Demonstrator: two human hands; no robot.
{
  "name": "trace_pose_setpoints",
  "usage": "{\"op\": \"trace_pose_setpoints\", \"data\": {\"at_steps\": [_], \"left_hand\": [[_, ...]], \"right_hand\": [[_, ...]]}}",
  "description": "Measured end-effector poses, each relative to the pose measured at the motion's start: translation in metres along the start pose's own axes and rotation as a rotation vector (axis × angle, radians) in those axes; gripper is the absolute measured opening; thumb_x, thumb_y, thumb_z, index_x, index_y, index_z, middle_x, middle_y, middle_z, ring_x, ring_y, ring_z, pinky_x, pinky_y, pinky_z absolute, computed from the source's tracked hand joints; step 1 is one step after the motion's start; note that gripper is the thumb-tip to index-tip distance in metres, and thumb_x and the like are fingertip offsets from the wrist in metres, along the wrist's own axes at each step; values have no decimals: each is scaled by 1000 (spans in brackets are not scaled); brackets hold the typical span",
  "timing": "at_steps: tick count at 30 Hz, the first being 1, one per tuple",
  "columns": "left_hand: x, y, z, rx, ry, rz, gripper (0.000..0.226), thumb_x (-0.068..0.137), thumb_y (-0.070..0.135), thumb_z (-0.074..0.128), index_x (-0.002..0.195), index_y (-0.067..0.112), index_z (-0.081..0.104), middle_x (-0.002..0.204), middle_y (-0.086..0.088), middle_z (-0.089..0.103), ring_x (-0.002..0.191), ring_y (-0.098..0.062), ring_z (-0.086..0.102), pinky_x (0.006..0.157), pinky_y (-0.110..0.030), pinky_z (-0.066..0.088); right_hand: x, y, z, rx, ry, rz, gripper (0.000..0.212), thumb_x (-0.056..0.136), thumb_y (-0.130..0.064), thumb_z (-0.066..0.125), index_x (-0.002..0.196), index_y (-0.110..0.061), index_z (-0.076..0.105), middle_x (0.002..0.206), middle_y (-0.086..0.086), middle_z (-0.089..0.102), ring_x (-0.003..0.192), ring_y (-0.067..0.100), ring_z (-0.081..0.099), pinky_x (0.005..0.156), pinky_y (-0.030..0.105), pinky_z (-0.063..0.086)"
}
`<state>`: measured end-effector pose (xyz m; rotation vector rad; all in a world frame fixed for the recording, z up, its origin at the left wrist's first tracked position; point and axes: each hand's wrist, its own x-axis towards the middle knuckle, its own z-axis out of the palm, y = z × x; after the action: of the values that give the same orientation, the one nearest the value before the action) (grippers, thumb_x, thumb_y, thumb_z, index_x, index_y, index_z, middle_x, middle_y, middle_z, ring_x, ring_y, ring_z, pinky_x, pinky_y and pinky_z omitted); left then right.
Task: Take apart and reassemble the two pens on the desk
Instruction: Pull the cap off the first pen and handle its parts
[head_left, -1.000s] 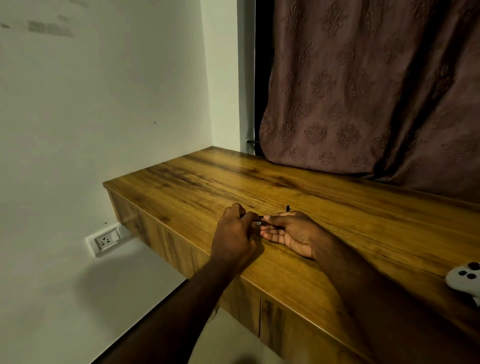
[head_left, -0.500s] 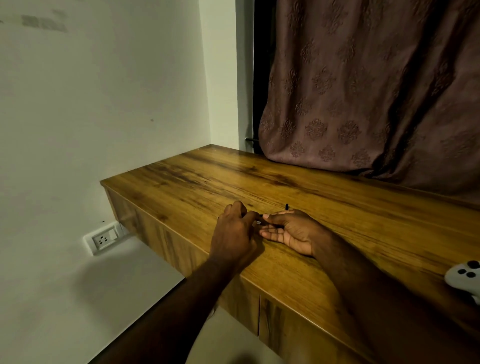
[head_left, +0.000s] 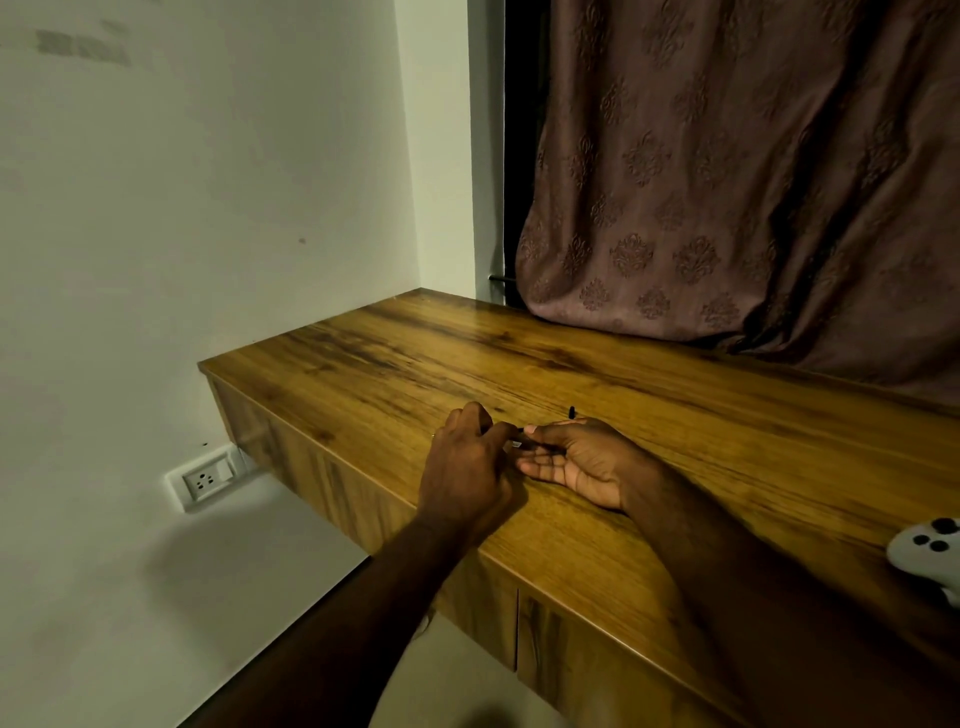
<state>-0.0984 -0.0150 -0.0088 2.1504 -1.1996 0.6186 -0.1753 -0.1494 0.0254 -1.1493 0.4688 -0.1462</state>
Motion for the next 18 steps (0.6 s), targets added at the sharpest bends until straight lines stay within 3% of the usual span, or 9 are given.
{"op": "trace_pose_setpoints", "data": {"at_steps": [3,10,18], "left_hand": [[1,0,0,4,-7,-2,21,78,22,60,99,18,65,88,-1,46,82,-16,42,66,-29,36],[2,-2,1,-100,-19,-48,22,83,22,55,102,21,66,88,-1,48,82,-16,46,69,-35,46],[4,-11,8,-294,-44,-135,19,86,20,58,102,20,68,91,-3,53,84,-19,56,72,-42,54]], "right_hand": [[0,0,-1,-7,-2,-2,12,93,-1,54,94,5,64,76,18,73,65,22,72,59,28,60],[1,0,-1,-13,3,-4,13,93,-3,54,95,7,63,73,18,72,62,21,72,59,28,61],[3,2,-2,9,-3,-30,34,99,-22,48,97,9,63,72,17,71,64,21,72,58,28,60]]}}
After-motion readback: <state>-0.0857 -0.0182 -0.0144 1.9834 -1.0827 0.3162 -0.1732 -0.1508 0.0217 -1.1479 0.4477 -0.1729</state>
